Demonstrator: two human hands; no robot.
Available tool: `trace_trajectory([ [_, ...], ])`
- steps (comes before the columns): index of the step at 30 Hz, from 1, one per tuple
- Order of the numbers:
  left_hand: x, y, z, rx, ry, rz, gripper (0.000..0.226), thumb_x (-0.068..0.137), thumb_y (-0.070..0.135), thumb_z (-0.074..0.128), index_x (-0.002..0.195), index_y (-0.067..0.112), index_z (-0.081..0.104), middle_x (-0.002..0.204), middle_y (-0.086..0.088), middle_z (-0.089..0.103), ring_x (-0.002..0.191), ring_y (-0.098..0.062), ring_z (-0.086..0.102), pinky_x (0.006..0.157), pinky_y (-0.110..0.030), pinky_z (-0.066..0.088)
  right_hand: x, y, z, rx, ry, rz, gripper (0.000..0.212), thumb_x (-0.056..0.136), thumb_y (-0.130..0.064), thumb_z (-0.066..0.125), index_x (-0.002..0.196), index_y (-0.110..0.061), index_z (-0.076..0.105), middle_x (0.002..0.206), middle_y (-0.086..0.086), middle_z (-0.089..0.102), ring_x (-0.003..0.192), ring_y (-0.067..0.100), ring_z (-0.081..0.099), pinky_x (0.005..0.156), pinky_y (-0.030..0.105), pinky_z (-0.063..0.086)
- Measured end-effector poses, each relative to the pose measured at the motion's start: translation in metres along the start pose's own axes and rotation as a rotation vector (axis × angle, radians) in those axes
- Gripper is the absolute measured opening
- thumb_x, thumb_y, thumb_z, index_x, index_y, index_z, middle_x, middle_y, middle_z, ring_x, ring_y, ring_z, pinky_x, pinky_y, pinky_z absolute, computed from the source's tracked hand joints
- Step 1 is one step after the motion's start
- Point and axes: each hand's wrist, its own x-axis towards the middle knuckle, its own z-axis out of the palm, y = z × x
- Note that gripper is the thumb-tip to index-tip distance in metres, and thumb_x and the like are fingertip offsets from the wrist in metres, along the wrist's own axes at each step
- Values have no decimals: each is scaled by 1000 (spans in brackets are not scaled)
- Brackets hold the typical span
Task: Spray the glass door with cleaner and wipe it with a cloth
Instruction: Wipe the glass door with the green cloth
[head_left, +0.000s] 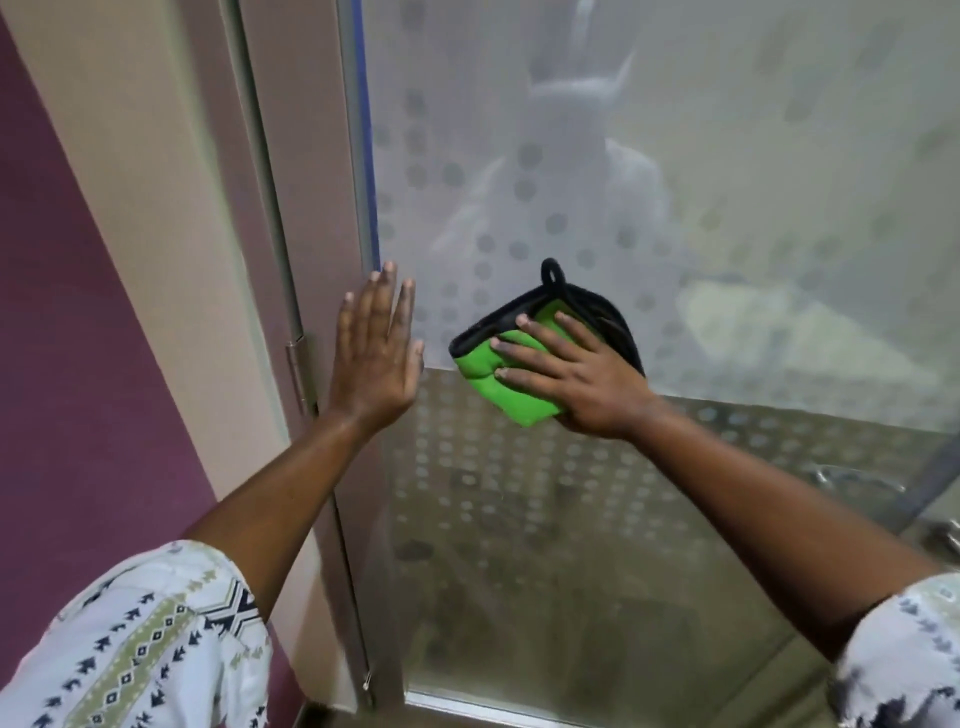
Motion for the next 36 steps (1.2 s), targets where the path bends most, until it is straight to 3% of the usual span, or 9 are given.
trace_trajectory([
  [3,-15,18,6,-17,-36,31,72,101,37,39,163,11,12,172,-12,5,160,-27,4,129,-48,3,-41,39,-18,-43,10,89,59,97,-29,46,156,-28,43,169,0,30,159,31,20,129,52,11],
  [8,-34,37,16,-39,-80,73,71,102,37,40,163,11,15,172,-12,7,159,-28,5,129,-49,5,-122,88,-41,-198,84,434,86,82,-39,63,161,-34,31,173,0,19,160,37,14,127,61,10],
  [14,-63,44,25,-47,-134,82,71,101,36,41,163,10,16,171,-13,9,159,-28,8,128,-52,11,-172,41,-29,13,236,1235,104,68,-35,63,163,-35,20,174,10,9,160,41,4,125,62,0],
  [18,-80,37,27,-40,-163,67,72,101,37,42,163,9,16,172,-12,8,159,-27,7,129,-48,7,-123,-14,-5,243,458,1821,100,74,-36,62,164,-15,22,172,18,11,159,43,9,124,62,10],
  [21,-91,30,28,-50,-191,49,73,101,37,42,163,11,14,172,-10,6,159,-26,7,128,-49,8,-67,-47,4,388,526,2027,98,78,-42,54,163,-8,20,172,22,7,158,47,9,124,59,16],
  [23,-98,26,28,-49,-205,43,72,101,37,39,163,11,14,172,-10,7,159,-26,8,128,-50,9,-33,-73,10,471,453,1993,101,77,-45,52,163,-7,16,171,26,3,157,50,4,125,62,13],
  [26,-107,20,30,-34,-219,51,72,101,38,37,163,12,12,172,-9,6,159,-25,8,129,-48,7,-1,-118,23,528,194,1757,108,73,-40,64,163,-8,14,169,31,-1,154,57,-4,122,70,6],
  [31,-122,17,32,-17,-238,74,72,101,37,39,163,10,15,172,-9,7,159,-26,11,128,-50,11,0,-164,51,419,-131,1092,119,64,-39,80,164,-24,17,172,18,-9,153,54,-18,115,78,-7],
  [36,-137,33,35,-33,-286,86,69,101,36,40,162,8,21,171,-12,13,158,-28,17,127,-51,15,-29,-172,74,243,-243,529,111,72,-29,76,165,-27,15,173,1,-17,157,41,-20,118,70,-16],
])
